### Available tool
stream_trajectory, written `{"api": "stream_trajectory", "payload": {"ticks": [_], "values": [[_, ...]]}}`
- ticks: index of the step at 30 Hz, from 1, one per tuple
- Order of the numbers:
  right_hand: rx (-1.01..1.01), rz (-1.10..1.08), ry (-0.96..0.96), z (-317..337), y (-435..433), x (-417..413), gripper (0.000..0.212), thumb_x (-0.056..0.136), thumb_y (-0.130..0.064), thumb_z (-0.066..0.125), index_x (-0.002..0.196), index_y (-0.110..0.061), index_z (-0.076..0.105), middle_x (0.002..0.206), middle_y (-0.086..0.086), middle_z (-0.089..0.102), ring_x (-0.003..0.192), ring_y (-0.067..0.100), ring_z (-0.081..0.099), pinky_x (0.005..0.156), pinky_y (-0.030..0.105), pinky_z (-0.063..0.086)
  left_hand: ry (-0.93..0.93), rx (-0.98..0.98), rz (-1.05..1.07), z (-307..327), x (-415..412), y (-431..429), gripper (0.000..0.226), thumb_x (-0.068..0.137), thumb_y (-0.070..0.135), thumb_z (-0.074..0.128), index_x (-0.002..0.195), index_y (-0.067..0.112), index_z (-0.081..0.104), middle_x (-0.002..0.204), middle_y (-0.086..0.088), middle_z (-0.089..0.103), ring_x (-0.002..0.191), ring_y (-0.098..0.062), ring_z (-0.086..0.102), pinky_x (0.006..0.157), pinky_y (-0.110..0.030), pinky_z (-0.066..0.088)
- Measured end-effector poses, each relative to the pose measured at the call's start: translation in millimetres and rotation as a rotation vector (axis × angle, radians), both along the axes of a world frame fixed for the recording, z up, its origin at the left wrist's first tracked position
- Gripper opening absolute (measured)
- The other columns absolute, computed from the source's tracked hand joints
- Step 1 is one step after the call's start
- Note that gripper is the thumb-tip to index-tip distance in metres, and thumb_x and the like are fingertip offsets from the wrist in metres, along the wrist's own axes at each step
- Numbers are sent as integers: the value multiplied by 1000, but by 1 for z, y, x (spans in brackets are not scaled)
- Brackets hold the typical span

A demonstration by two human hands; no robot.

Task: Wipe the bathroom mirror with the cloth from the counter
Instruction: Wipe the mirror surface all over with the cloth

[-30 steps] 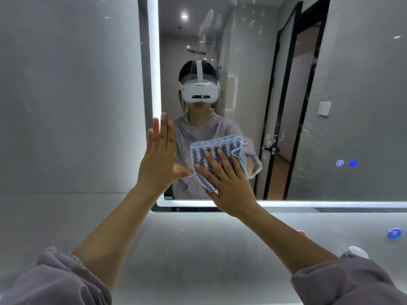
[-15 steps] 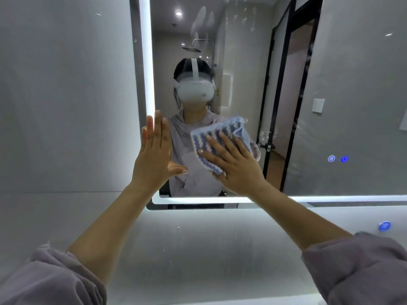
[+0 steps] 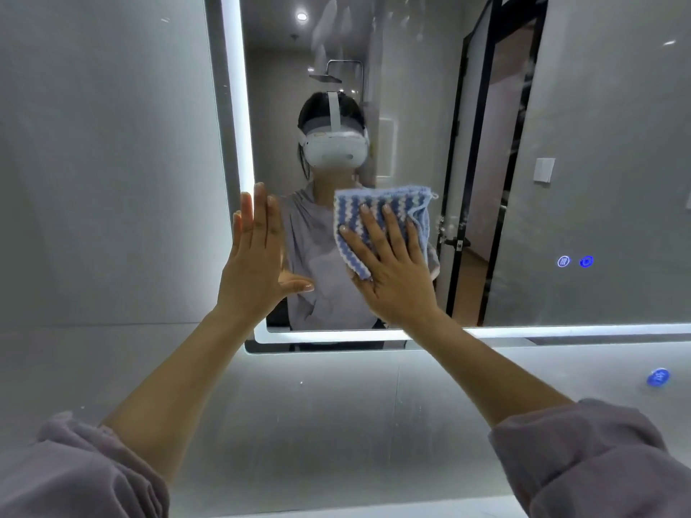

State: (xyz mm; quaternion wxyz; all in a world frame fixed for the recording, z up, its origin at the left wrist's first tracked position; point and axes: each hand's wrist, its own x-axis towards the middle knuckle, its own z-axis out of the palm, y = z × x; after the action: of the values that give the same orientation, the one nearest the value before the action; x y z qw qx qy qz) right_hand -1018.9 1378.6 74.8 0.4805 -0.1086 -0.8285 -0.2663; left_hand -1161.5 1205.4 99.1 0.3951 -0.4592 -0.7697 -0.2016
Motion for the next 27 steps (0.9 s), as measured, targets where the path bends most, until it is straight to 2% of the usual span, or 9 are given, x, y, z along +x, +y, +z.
{"api": "stream_trajectory", "payload": {"ticks": [5,8,10,13,18,21,23,27], "values": [[67,-13,-141,-63,7,12,58,98,-47,34,151,-27,23,160,5,12,148,27,4,120,48,-1,30,9,-26,0,0,-1,134,52,78,50,144,-4,-3,155,-26,1,143,-42,-3,117,-49,5],[151,-25,-252,-95,19,26,57,99,-48,31,152,-27,23,160,4,18,148,26,8,120,47,6,38,0,-21,-1,1,-1,134,52,80,45,144,-2,-7,155,-26,0,143,-42,-2,116,-51,8],[177,-22,-299,-107,26,34,57,100,-47,31,152,-28,22,160,2,17,148,26,9,119,46,12,44,-14,-12,-2,1,-1,134,52,79,47,144,-2,-8,155,-26,0,143,-43,-1,116,-52,11],[167,-12,-307,-107,27,37,55,101,-47,27,153,-29,18,160,0,14,148,24,8,120,44,9,51,-28,4,-1,2,-3,134,52,79,48,144,-1,-9,155,-26,1,143,-44,1,116,-53,12],[245,-27,-311,-75,40,48,54,99,-45,29,150,-31,22,159,-2,14,149,19,2,121,41,2,29,-27,-3,1,6,-3,131,52,78,44,143,-3,-6,155,-27,3,143,-44,2,115,-54,13],[233,-64,-207,-29,54,60,54,98,-46,33,149,-31,22,158,0,9,148,24,3,120,44,-2,19,-31,-2,1,7,-4,132,52,77,46,143,-4,-5,155,-27,3,143,-44,1,116,-54,12],[224,-83,-160,4,63,66,54,99,-45,32,149,-30,20,158,2,7,146,28,8,119,47,2,16,-38,7,2,8,-4,133,51,75,51,143,-4,-4,155,-26,3,143,-44,2,116,-53,12],[158,-172,-26,64,84,76,56,101,-47,25,152,-28,10,159,8,1,146,27,-1,118,48,1,22,-48,31,2,8,-5,135,50,73,55,143,-5,-4,155,-26,1,143,-43,1,116,-52,12]]}}
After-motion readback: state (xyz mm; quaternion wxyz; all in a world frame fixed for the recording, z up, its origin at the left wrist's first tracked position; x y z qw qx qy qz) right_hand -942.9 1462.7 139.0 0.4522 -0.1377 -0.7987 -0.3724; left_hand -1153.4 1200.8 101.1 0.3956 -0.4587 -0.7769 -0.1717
